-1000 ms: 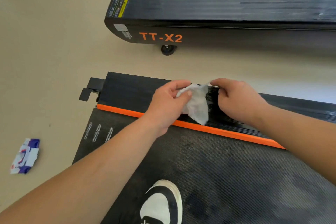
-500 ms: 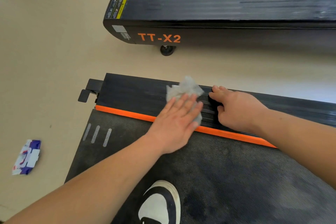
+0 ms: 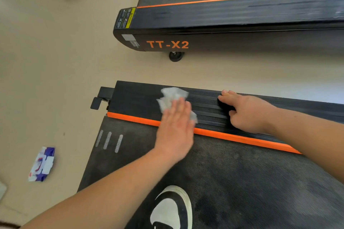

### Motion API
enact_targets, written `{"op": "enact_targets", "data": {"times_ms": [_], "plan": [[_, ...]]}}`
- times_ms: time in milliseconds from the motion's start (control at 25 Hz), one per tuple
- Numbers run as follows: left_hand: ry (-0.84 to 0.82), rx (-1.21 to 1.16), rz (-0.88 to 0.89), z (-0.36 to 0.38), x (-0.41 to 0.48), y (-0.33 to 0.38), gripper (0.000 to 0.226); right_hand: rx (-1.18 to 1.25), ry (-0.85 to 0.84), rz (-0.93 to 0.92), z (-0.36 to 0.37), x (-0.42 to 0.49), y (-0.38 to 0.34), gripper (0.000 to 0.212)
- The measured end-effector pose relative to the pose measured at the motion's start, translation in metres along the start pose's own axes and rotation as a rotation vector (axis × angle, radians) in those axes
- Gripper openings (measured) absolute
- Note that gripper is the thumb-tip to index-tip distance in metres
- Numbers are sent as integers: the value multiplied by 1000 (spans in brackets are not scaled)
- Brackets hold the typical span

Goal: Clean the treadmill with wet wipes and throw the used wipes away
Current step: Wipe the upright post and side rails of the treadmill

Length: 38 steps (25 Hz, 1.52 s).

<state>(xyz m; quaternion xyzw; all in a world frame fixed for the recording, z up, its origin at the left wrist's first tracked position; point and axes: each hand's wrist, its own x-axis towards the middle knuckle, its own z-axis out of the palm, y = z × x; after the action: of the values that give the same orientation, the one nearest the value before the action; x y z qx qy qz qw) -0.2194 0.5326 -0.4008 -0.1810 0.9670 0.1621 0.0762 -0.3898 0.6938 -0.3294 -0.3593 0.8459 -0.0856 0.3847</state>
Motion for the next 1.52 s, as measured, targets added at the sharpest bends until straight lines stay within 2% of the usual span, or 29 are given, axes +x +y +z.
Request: {"op": "enact_targets", "data": {"times_ms": [80,120,160,240,320,440,640,760,880,1080,1280,1400,1520], "plan": [[-40,-13,380,17,-12,35,53,111,72,45,-2,-7,1,58],[-90,-57,509,21,-14,49,51,155,124,67,-3,-13,5,56],[-159,-114,562,19,-13,61,48,181,150,83,-5,-19,10,54],[-238,-210,499,1,-5,85,45,194,141,115,-8,-35,22,53],[-221,-259,340,-22,5,104,41,155,122,150,-7,-49,41,49],[-173,-302,88,-68,16,123,38,-2,-19,184,-3,-62,62,38],[-169,-321,-219,-120,-1,148,38,-224,-222,155,-9,-72,64,64],[-142,-426,-257,-150,-22,156,28,-327,-239,146,-17,-75,58,63],[-138,-401,-217,-169,-18,156,25,-386,-259,136,-12,-79,64,72],[-191,-293,-176,-131,32,150,28,-366,-247,141,0,-63,73,71],[-426,-90,34,-67,78,154,28,-266,-230,238,10,-63,72,75],[-619,46,305,-53,90,149,39,-189,-187,337,14,-67,61,74],[-710,255,581,-43,96,136,28,-176,-155,426,19,-66,45,82]]}}
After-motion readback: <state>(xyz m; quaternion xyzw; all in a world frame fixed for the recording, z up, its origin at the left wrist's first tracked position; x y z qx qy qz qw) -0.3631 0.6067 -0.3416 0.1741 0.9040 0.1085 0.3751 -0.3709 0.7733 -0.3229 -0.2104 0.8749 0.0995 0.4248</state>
